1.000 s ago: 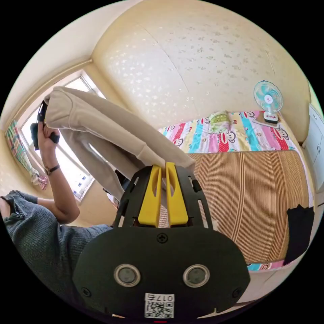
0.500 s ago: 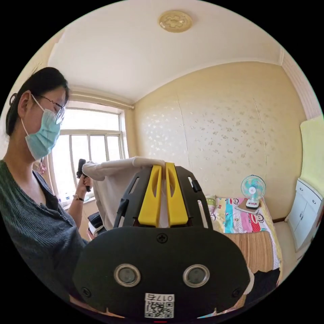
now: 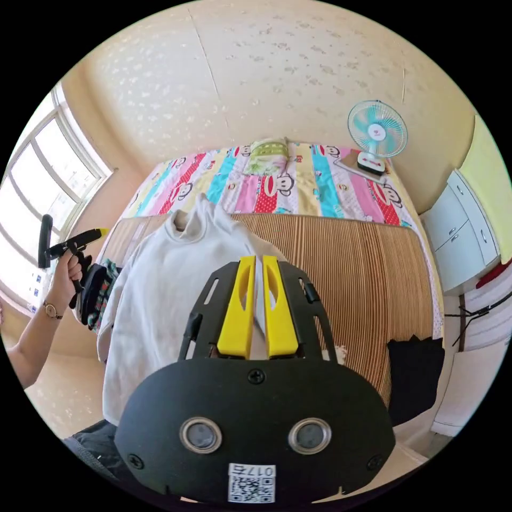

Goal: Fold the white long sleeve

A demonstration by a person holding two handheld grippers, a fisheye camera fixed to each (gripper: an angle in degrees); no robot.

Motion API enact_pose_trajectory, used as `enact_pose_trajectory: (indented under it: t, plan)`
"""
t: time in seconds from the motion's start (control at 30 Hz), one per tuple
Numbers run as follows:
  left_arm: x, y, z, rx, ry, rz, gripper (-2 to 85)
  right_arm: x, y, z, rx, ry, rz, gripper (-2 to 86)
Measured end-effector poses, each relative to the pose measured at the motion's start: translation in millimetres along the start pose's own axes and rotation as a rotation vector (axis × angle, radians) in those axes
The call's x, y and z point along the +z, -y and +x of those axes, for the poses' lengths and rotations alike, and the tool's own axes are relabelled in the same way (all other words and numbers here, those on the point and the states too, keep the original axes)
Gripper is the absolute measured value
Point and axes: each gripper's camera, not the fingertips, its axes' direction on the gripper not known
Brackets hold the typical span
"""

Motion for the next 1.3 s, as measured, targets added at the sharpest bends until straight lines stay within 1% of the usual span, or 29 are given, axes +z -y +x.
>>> enact_pose_trajectory:
  t: [0.07, 0.1, 0.13, 0.17, 0.2, 0.3, 0.33, 0.37, 0.4, 0.43, 0.47, 0.5, 0.53, 0.57, 0.6, 0.63, 0.67, 0.7, 0.77, 0.8, 0.83, 0.87, 0.9, 0.97, 1.03, 1.1, 1.13, 1.23, 1.3]
  plan:
    - [55.1, -48.5, -3.4, 0.02, 0.009, -0.102, 6.0, 37.1, -28.2, 2.8, -0.059, 0.048, -0.071, 0.9]
    - [67.6, -61.3, -2.9, 0.03, 0.016, -0.135, 5.9, 60.8, -47.5, 7.0, -0.087, 0.055, -0.128, 0.7]
    - [92.1, -86.2, -1.6, 0.054, 0.02, -0.213, 5.8, 72.8, -56.0, 10.3, -0.094, 0.054, -0.166, 0.7]
    - [114.1, -110.1, -1.0, 0.072, 0.014, -0.291, 5.7, 97.0, -71.1, 19.4, -0.096, 0.054, -0.255, 0.7]
    - [123.7, -121.3, -1.1, 0.081, 0.011, -0.326, 5.7, 117.4, -84.8, 30.3, -0.094, 0.062, -0.338, 0.7]
    - [164.2, -167.6, -10.7, 0.096, 0.008, -0.505, 5.2, 147.4, -116.1, 59.8, -0.085, 0.066, -0.495, 0.7]
    - [181.5, -184.8, -21.1, 0.077, 0.054, -0.612, 4.5, 151.5, -122.2, 64.9, -0.088, 0.071, -0.529, 0.6]
    - [196.2, -202.6, -35.3, 0.039, 0.131, -0.726, 3.4, 159.5, -134.8, 73.5, -0.114, 0.076, -0.612, 0.6]
    - [200.8, -211.3, -43.6, 0.02, 0.169, -0.775, 2.8, 161.4, -146.0, 82.1, -0.131, 0.068, -0.668, 0.5]
    - [196.2, -223.1, -60.2, -0.026, 0.197, -0.784, 2.0, 152.4, -147.4, 87.2, -0.128, 0.073, -0.629, 0.5]
    - [175.2, -225.7, -77.7, -0.098, 0.141, -0.686, 1.5, 136.1, -147.4, 96.6, -0.14, 0.101, -0.608, 0.4]
    - [164.5, -226.0, -88.0, -0.151, 0.134, -0.647, 1.7, 127.9, -145.4, 106.8, -0.147, 0.127, -0.661, 0.4]
    - [142.9, -226.2, -113.4, -0.284, 0.13, -0.577, 2.1, 124.0, -144.4, 112.6, -0.145, 0.134, -0.686, 0.4]
    - [122.8, -226.9, -142.6, -0.427, 0.045, -0.487, 3.5, 113.5, -142.6, 125.4, -0.128, 0.141, -0.704, 0.4]
    - [112.9, -228.1, -158.4, -0.503, -0.022, -0.423, 4.2, 101.6, -140.8, 138.7, -0.108, 0.168, -0.702, 0.4]
    - [93.9, -233.1, -191.0, -0.658, -0.147, -0.27, 5.3, 96.5, -140.0, 144.8, -0.097, 0.187, -0.704, 0.4]
    - [80.6, -239.1, -221.2, -0.795, -0.231, -0.13, 6.5, 88.7, -138.7, 156.3, -0.069, 0.226, -0.717, 0.4]
    - [76.5, -242.6, -236.2, -0.869, -0.261, -0.075, 7.2, 83.0, -137.7, 166.3, -0.035, 0.256, -0.734, 0.4]
    - [71.7, -257.5, -285.6, -1.148, -0.353, 0.116, 11.5, 75.9, -135.1, 175.1, -0.017, 0.307, -0.756, 0.4]
    - [72.7, -260.0, -294.2, -1.192, -0.37, 0.156, 11.8, 71.4, -132.2, 177.2, -0.032, 0.326, -0.764, 0.4]
    - [76.3, -263.9, -309.8, -1.272, -0.38, 0.218, 12.3, 69.3, -130.6, 177.8, -0.041, 0.327, -0.768, 0.4]
    - [82.3, -267.6, -323.4, -1.352, -0.367, 0.243, 12.6, 65.0, -127.3, 178.9, -0.054, 0.316, -0.774, 0.4]
    - [86.5, -269.7, -329.9, -1.394, -0.36, 0.241, 12.7, 60.0, -123.7, 180.9, -0.06, 0.292, -0.775, 0.4]
    - [105.6, -282.0, -348.8, -1.551, -0.389, 0.213, 10.1, 51.3, -118.1, 185.9, -0.061, 0.263, -0.777, 0.4]
    - [116.6, -292.7, -355.1, -1.613, -0.476, 0.291, 8.3, 41.9, -112.7, 193.4, -0.056, 0.25, -0.782, 0.4]
    - [123.8, -297.3, -360.9, -1.639, -0.49, 0.29, 6.6, 28.7, -106.7, 205.8, -0.054, 0.26, -0.781, 0.5]
    - [126.7, -296.9, -364.9, -1.628, -0.471, 0.261, 4.8, 25.4, -105.4, 209.0, -0.056, 0.266, -0.78, 0.6]
    - [125.5, -287.7, -367.8, -1.549, -0.442, 0.242, 3.9, 9.5, -99.0, 225.6, -0.061, 0.327, -0.771, 0.6]
    - [110.0, -278.5, -363.7, -1.459, -0.407, 0.349, 3.5, -1.4, -94.0, 239.0, -0.039, 0.385, -0.767, 0.5]
